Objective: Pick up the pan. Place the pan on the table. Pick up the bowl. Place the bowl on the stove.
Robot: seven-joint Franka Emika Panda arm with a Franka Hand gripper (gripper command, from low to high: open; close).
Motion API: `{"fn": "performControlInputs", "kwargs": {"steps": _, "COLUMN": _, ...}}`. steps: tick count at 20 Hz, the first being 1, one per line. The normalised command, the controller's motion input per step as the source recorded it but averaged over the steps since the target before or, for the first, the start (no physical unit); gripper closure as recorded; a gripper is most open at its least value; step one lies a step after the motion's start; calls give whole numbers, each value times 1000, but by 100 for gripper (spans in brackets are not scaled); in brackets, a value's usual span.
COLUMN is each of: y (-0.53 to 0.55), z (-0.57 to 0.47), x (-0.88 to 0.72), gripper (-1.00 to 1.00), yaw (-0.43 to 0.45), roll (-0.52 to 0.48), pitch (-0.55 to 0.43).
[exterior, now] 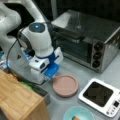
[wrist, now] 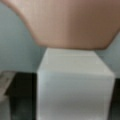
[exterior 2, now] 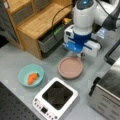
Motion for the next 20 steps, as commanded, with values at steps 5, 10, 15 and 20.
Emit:
{"fn": "performControlInputs", "kwargs": {"steps": 5, "y": 19, "z": -85, "x": -9, "gripper": -100, "yaw": 68, "roll": -37, "pitch": -110}}
{"fn": "performControlInputs", "kwargs": {"steps": 10, "y": 19, "z": -91, "x": -16, "gripper": -100, "yaw": 65, "roll": -43, "pitch": -111}}
{"fn": "performControlInputs", "kwargs": {"steps": 15, "y": 14, "z": -81, "x": -33, "gripper": -100, "yaw": 64, "roll": -32, "pitch": -94}}
{"fn": "performControlInputs", "kwargs": {"steps": 20, "y": 7, "z": -45, "x": -41, "gripper": -100, "yaw": 59, "roll": -37, "pitch": -77}}
